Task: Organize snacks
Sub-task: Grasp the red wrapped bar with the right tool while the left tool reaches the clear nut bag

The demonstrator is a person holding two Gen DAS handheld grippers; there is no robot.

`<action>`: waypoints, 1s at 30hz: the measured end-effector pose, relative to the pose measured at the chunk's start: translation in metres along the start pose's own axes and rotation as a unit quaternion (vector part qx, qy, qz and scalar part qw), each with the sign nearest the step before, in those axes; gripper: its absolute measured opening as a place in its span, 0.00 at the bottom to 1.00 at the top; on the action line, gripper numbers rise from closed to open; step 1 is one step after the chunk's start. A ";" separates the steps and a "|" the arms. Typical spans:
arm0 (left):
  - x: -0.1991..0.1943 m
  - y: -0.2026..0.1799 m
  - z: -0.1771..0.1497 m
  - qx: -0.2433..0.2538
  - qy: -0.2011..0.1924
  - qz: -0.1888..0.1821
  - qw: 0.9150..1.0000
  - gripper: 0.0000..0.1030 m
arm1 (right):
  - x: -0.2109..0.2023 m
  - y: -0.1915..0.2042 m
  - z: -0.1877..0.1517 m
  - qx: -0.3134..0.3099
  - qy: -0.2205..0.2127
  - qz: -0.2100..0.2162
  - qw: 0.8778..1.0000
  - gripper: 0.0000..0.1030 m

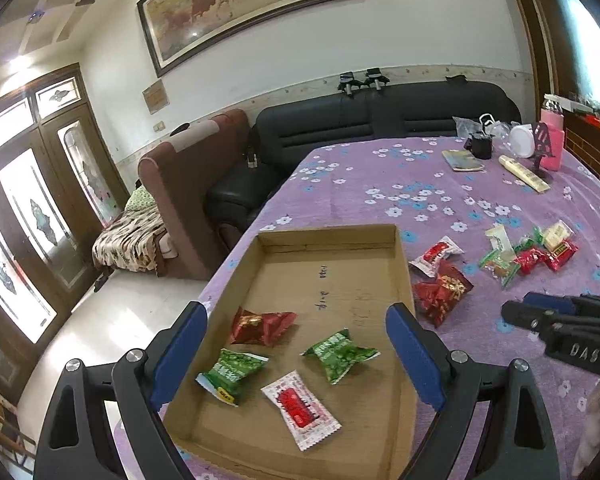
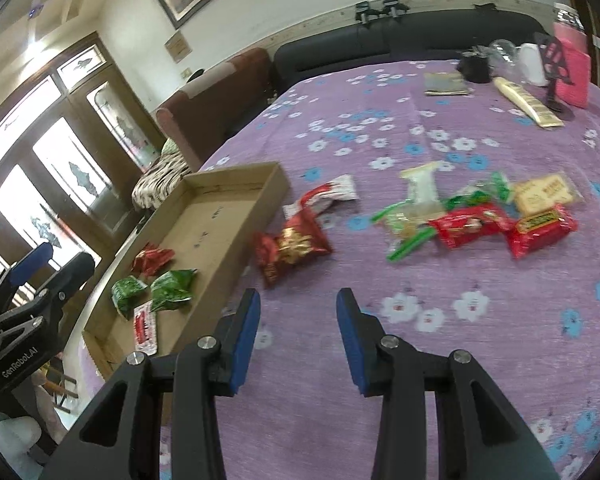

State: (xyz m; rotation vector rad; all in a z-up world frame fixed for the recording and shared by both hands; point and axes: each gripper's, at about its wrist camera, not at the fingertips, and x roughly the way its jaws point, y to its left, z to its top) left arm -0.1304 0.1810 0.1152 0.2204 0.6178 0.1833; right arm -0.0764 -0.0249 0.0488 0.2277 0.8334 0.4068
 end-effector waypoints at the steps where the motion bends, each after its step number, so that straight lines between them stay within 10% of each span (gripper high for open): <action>1: 0.000 -0.003 0.001 0.003 0.001 -0.002 1.000 0.91 | -0.003 -0.005 0.001 0.003 -0.002 -0.002 1.000 0.37; 9: 0.018 -0.016 0.006 -0.018 0.038 -0.096 0.995 0.91 | -0.034 -0.075 0.016 0.063 -0.035 -0.046 0.996 0.38; 19: 0.053 -0.065 0.026 -0.032 0.081 -0.252 0.964 0.91 | -0.028 -0.149 0.038 0.166 -0.025 -0.052 0.984 0.40; 30: 0.107 -0.155 0.046 0.052 0.109 -0.298 0.947 0.90 | -0.022 -0.186 0.039 0.207 -0.042 -0.062 0.975 0.41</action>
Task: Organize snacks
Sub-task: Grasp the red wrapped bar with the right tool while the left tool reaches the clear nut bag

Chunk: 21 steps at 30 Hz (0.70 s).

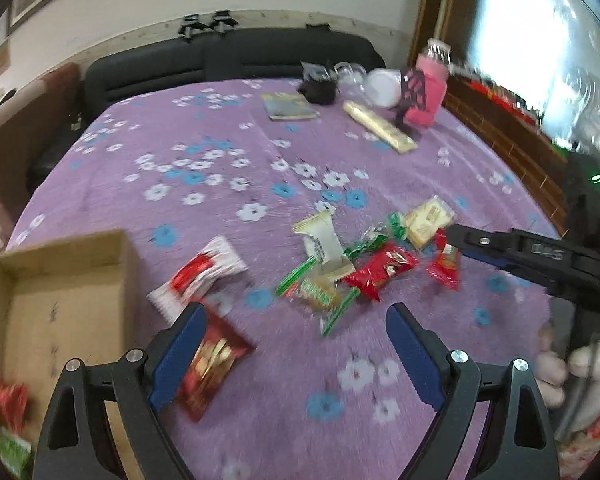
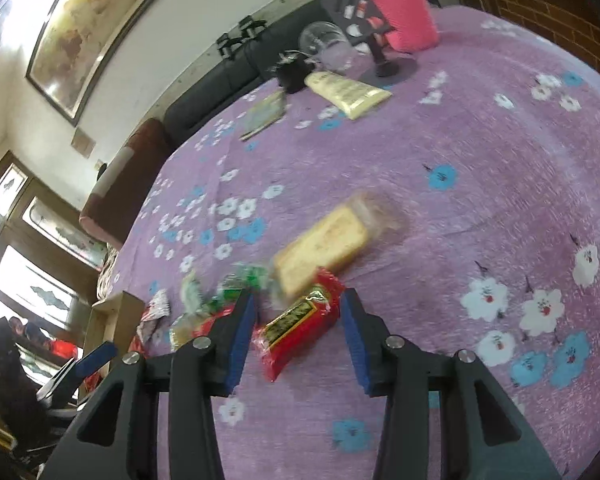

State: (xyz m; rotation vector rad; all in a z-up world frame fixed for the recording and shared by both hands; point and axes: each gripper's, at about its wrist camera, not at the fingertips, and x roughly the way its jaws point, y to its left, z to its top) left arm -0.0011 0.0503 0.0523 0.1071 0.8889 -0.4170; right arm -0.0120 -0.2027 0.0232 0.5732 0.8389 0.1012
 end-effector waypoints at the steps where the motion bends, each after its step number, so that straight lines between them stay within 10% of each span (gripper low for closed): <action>1: 0.007 -0.003 0.003 0.009 0.002 0.001 1.000 0.90 | 0.001 -0.003 0.000 0.006 0.002 0.000 1.000 0.41; 6: 0.035 -0.019 0.008 0.058 0.018 0.003 0.998 0.90 | 0.005 -0.009 0.002 0.008 0.006 0.001 1.000 0.41; 10: 0.046 -0.025 0.005 0.072 0.045 -0.018 0.996 0.45 | 0.009 0.004 -0.001 -0.026 0.007 -0.012 1.000 0.41; 21: 0.038 -0.032 -0.002 0.081 0.032 -0.009 0.996 0.31 | 0.021 0.039 -0.018 -0.132 -0.004 -0.085 0.988 0.41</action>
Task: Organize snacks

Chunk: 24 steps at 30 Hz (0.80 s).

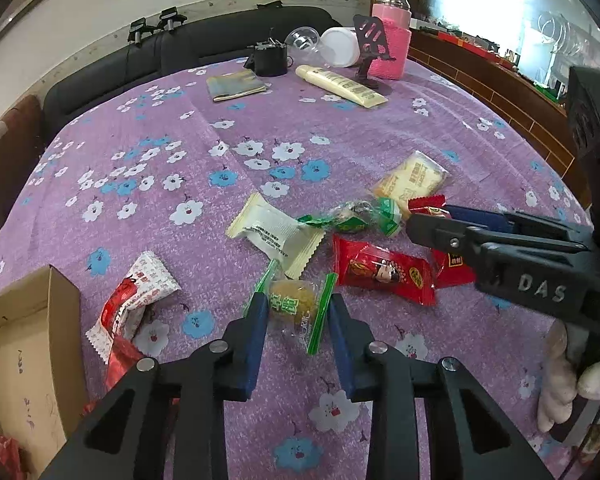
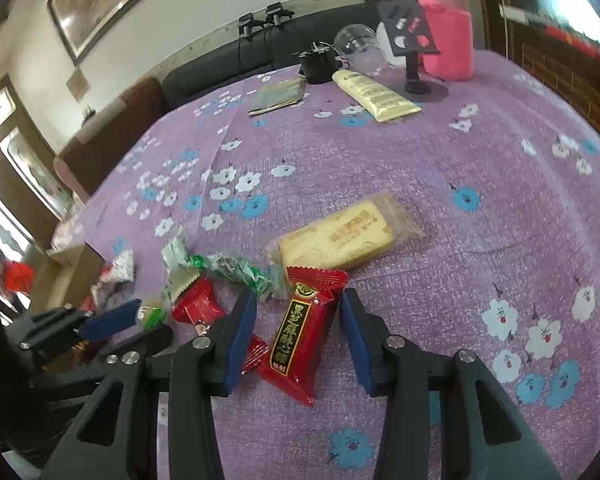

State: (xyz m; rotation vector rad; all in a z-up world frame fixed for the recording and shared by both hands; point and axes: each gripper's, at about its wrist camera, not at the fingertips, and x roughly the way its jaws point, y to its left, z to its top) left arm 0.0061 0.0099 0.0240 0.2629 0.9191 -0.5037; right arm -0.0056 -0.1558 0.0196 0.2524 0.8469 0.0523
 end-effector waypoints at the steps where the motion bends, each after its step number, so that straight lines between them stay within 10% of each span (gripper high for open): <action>1: 0.000 -0.001 0.000 0.001 0.001 0.003 1.000 0.31 | 0.001 0.003 0.000 -0.008 0.000 -0.008 1.000 0.41; 5: 0.002 -0.003 -0.002 -0.003 0.008 0.015 1.000 0.36 | 0.002 0.008 -0.001 -0.028 0.002 -0.027 0.999 0.41; 9: 0.009 -0.001 -0.001 -0.017 0.014 0.043 0.999 0.80 | 0.002 0.010 -0.003 -0.041 0.004 -0.045 0.998 0.22; 11: 0.010 -0.001 -0.002 -0.028 0.012 0.033 0.999 0.80 | 0.002 0.010 -0.003 -0.040 0.004 -0.044 0.998 0.19; 18: -0.004 -0.005 -0.005 -0.037 -0.002 -0.008 0.999 0.07 | -0.010 0.001 -0.004 -0.015 -0.008 -0.018 1.000 0.19; 24: -0.034 0.007 -0.014 -0.075 -0.027 -0.034 0.996 0.05 | -0.031 0.000 -0.002 -0.005 -0.046 -0.004 0.999 0.19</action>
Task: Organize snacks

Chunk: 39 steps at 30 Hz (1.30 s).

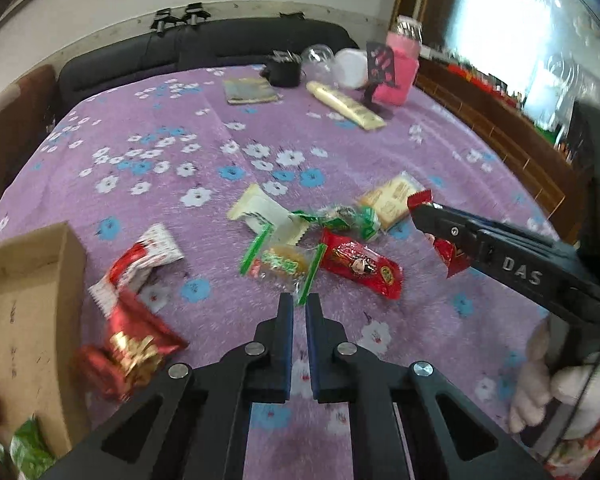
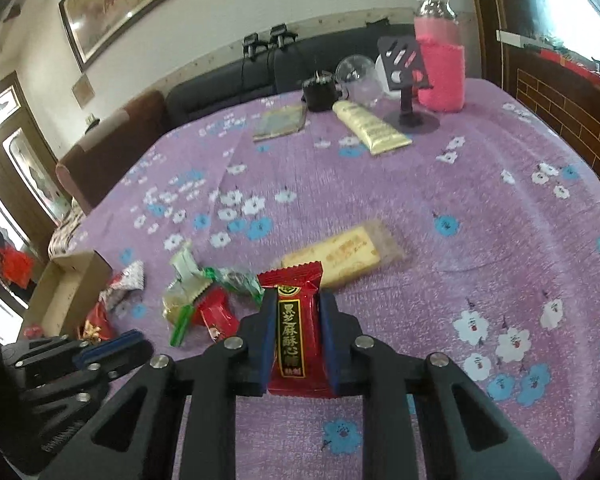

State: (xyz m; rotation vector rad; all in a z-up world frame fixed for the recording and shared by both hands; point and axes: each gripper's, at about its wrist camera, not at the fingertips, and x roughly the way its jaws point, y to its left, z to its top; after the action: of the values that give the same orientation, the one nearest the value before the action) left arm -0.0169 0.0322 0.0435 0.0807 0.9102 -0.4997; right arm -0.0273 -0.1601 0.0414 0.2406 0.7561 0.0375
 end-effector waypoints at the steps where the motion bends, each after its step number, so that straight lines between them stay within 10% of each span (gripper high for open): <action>1: -0.008 0.005 -0.001 -0.010 -0.004 -0.009 1.000 0.05 | -0.002 0.000 0.000 0.001 -0.002 -0.001 1.000 0.19; 6: -0.017 0.015 -0.004 -0.024 -0.001 -0.017 1.000 0.07 | -0.002 -0.002 0.002 0.008 -0.001 0.006 1.000 0.19; 14: 0.005 -0.002 0.009 0.011 -0.003 0.013 1.000 0.67 | -0.005 -0.015 0.005 0.037 0.000 0.023 0.999 0.19; 26: 0.061 -0.010 0.025 0.087 0.024 0.018 0.996 0.72 | 0.000 -0.015 0.004 0.043 0.014 0.042 0.998 0.19; 32: 0.054 -0.007 0.029 0.068 0.020 0.014 0.997 0.26 | 0.004 -0.015 0.003 0.042 0.020 0.045 0.998 0.19; 33: 0.054 -0.007 0.028 0.066 0.024 0.014 0.997 0.04 | 0.004 -0.014 0.003 0.041 0.020 0.044 0.998 0.19; 39: 0.044 -0.005 0.019 0.058 0.018 0.010 0.998 0.04 | 0.006 -0.014 0.003 0.040 0.022 0.043 0.998 0.19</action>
State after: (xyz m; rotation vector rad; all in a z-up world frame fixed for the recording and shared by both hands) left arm 0.0171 0.0055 0.0226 0.2052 0.9145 -0.5340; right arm -0.0219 -0.1733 0.0359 0.3497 0.7909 0.0945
